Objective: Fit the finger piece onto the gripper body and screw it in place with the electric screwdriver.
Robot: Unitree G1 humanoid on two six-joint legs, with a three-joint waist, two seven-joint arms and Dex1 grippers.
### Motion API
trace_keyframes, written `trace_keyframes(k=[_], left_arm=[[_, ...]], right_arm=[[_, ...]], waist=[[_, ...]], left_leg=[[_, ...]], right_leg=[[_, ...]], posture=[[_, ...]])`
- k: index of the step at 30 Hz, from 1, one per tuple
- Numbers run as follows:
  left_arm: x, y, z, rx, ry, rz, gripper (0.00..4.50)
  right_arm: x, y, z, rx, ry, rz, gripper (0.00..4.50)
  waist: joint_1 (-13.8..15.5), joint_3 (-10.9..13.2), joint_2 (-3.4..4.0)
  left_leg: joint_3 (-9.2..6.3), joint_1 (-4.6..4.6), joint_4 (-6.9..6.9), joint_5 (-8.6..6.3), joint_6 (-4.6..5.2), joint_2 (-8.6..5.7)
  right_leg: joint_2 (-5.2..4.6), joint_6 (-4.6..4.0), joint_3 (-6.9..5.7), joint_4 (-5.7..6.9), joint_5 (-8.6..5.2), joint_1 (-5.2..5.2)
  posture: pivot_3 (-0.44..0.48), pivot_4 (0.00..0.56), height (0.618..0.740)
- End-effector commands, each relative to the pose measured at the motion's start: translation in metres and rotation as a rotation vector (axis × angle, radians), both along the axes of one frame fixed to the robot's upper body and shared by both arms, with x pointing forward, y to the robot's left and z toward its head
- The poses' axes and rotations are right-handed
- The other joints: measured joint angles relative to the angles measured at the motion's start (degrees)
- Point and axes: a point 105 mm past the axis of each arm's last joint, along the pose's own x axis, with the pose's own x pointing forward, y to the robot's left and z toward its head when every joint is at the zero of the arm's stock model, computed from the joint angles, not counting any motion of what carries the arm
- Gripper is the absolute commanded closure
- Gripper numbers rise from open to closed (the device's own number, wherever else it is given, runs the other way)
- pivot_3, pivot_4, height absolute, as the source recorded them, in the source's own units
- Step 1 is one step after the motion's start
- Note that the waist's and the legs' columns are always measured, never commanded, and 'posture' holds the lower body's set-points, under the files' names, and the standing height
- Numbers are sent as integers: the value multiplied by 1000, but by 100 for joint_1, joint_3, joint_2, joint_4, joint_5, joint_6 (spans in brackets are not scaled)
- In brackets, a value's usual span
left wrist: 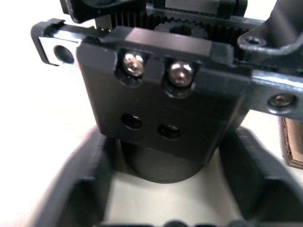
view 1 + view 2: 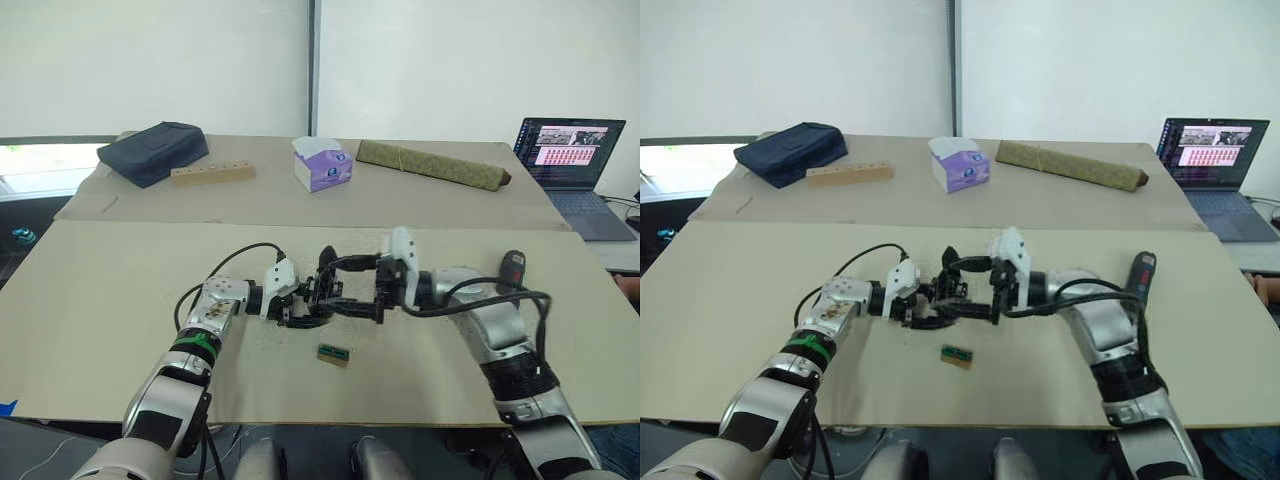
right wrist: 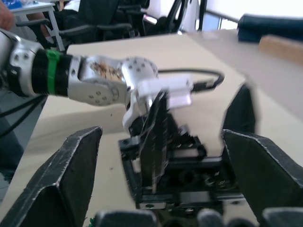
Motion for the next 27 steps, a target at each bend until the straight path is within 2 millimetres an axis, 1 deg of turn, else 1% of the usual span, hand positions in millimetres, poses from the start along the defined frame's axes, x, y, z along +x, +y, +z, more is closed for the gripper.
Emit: trace_keyframes(k=[1,7,10,13,15,17,21,23,25,27], left_arm=[[-6,8,-18,52,34,19,47],[-10,23,-15,35,12,29,47],[-16,45,-8,-2,-7,58,47],[-22,68,2,-48,-9,94,47],[-28,83,14,-90,-36,117,47],[-35,95,28,-124,-86,124,47],[-51,105,57,-194,-181,127,47],[-62,108,69,-211,-218,114,47],[-67,109,81,-224,-299,115,47],[-68,110,92,-254,-328,131,47]], right_arm=[[-13,-7,23,44,-72,30,0],[-21,-33,29,30,-81,-59,0],[-24,-62,30,52,-74,-215,0],[-33,-87,26,47,-65,-340,0],[-43,-105,17,29,-63,-439,0],[-54,-120,12,22,-67,-537,0],[-77,-147,1,9,-68,-705,0],[-92,-156,-5,12,-52,-778,0],[-107,-162,-12,28,-23,-848,0],[-122,-160,-23,52,35,-893,0]], waist=[[0,0,0],[-26,0,0],[-69,0,0],[-114,1,0],[-129,1,1],[-133,6,2],[-64,17,5],[-12,17,7],[14,19,9],[41,19,10]], left_leg=[[0,1,0,0,0,0],[2,2,-2,0,0,2],[5,9,-18,-1,0,5],[6,23,-42,0,0,9],[5,25,-48,0,0,12],[4,24,-52,0,0,15],[7,20,-52,1,-2,15],[12,21,-51,1,-2,15],[15,24,-51,0,-3,16],[15,25,-52,0,-3,18]], right_leg=[[0,0,0,1,0,0],[0,-1,2,1,0,0],[2,-4,7,-1,-2,-3],[6,-12,9,0,-6,-4],[9,-17,9,2,-9,-6],[9,-20,8,1,-12,-8],[-4,-15,10,-3,-15,-7],[-10,-11,14,-8,-17,-5],[-12,-9,13,-11,-18,-2],[-14,-10,12,-12,-20,-1]], posture=[[0,150,740],[0,150,740],[0,150,740],[0,150,740],[0,150,740],[0,150,740],[0,150,740],[0,150,740],[0,150,740],[0,150,740]])
